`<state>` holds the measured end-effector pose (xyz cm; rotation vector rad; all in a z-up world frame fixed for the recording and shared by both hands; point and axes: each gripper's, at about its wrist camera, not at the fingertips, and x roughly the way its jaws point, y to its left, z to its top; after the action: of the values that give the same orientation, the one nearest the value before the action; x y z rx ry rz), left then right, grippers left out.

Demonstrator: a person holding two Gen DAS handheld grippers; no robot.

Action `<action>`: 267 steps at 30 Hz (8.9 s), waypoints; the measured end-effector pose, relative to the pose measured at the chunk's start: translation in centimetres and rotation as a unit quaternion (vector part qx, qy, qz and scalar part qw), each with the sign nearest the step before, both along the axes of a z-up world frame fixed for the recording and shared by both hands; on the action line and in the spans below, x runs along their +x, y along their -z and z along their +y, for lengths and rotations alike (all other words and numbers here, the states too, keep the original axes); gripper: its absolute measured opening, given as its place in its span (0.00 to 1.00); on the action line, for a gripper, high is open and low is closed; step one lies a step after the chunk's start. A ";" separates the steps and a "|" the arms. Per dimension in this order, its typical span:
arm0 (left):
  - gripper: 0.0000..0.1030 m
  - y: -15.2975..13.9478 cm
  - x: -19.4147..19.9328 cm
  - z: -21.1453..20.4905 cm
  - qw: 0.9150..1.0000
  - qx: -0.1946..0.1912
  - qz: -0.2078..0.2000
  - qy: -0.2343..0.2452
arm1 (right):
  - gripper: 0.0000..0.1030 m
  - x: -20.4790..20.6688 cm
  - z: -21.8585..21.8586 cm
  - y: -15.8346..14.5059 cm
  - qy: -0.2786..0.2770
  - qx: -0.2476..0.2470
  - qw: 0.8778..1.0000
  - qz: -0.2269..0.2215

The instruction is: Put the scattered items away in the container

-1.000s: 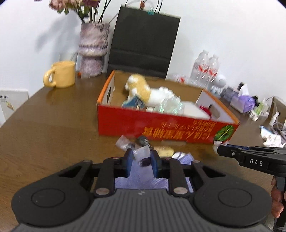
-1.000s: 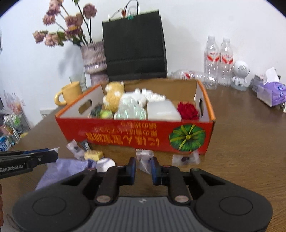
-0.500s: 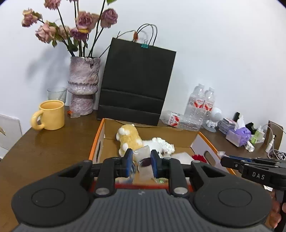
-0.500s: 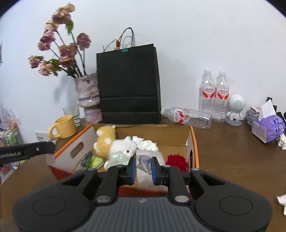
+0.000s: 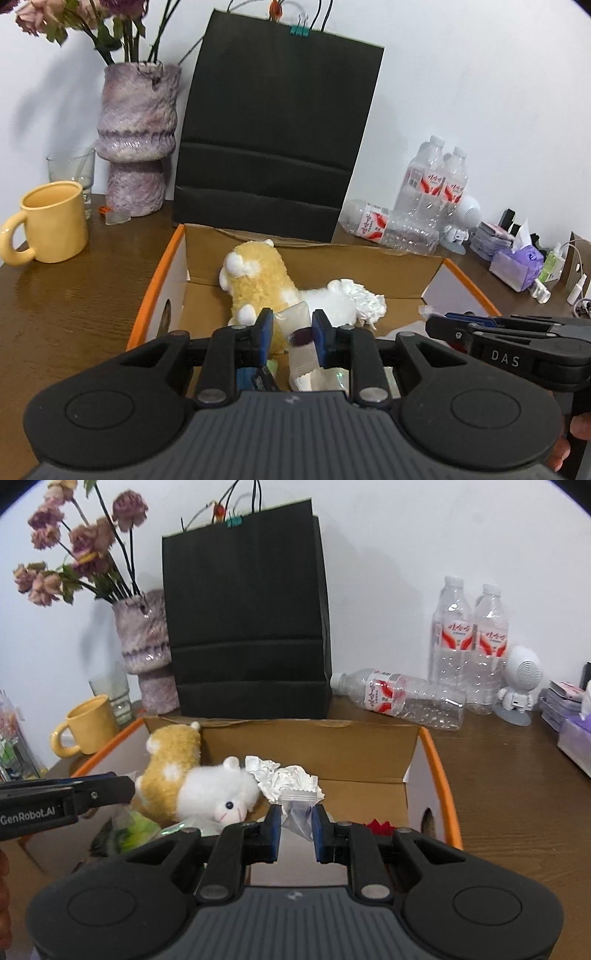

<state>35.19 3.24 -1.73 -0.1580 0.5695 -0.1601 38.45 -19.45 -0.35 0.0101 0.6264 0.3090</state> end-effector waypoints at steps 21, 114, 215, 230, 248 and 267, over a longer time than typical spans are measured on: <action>1.00 -1.9 -4.3 -1.2 0.989 0.051 -0.133 -0.027 | 0.87 -3.4 -0.1 -1.1 0.005 -0.007 0.997 -0.081; 0.06 -7.6 -19.5 -0.7 0.993 0.049 -0.102 0.035 | 0.09 -17.5 -5.4 -4.5 -0.035 0.016 0.998 -0.057; 1.00 5.4 -14.8 3.1 0.989 0.102 0.068 -0.087 | 1.00 -16.6 -1.0 5.4 0.031 -0.051 0.998 0.035; 1.00 5.4 -14.8 3.1 0.989 0.102 0.068 -0.087 | 1.00 -16.7 -1.0 5.5 0.030 -0.051 0.998 0.035; 1.00 5.4 -14.8 3.1 0.989 0.102 0.068 -0.087 | 1.00 -16.7 -1.0 5.5 0.030 -0.051 0.998 0.035; 1.00 5.5 -14.8 3.1 0.989 0.101 0.068 -0.087 | 1.00 -16.7 -1.1 5.5 0.030 -0.051 0.998 0.035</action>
<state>20.42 6.34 -7.22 -0.0203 0.7006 0.0790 21.75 -20.52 -5.82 -0.0587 0.7095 0.2186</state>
